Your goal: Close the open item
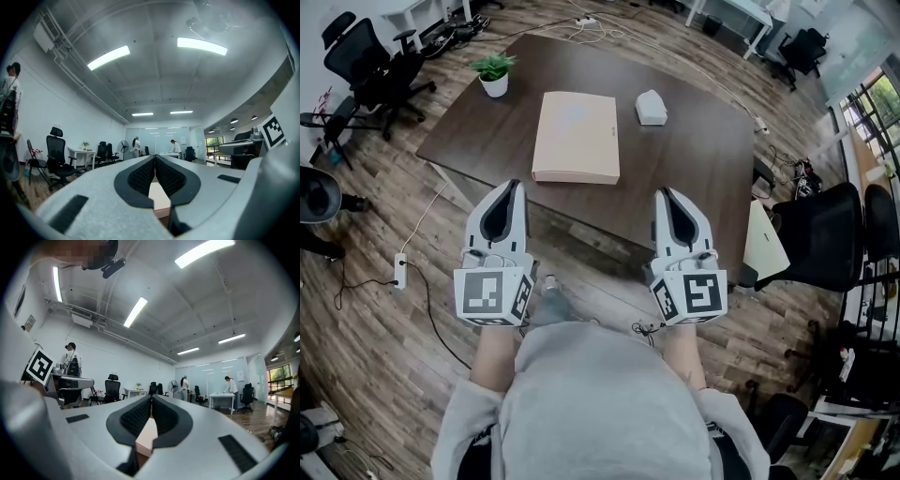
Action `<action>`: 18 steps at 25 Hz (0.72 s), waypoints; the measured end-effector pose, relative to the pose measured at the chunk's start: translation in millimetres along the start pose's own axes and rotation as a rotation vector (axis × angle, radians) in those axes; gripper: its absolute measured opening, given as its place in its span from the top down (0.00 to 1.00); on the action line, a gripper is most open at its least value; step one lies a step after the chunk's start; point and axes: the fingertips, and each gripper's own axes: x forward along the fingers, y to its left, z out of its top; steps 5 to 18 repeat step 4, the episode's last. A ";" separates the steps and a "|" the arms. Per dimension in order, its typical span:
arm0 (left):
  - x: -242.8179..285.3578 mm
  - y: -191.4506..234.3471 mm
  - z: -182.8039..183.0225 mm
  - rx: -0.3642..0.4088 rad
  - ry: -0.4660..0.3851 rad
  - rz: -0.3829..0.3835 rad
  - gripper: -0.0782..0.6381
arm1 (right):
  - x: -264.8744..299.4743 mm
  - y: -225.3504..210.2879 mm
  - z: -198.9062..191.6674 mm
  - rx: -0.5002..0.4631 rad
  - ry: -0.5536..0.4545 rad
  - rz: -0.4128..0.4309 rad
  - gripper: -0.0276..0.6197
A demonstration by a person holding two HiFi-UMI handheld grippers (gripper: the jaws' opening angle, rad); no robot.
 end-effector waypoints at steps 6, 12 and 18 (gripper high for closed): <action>-0.9 -5.4 -1.0 0.006 0.008 -0.004 0.88 | -3.8 -1.4 2.1 -0.004 -0.003 0.005 0.94; -0.9 -5.4 -1.0 0.006 0.008 -0.004 0.88 | -3.8 -1.4 2.1 -0.004 -0.003 0.005 0.94; -0.9 -5.4 -1.0 0.006 0.008 -0.004 0.88 | -3.8 -1.4 2.1 -0.004 -0.003 0.005 0.94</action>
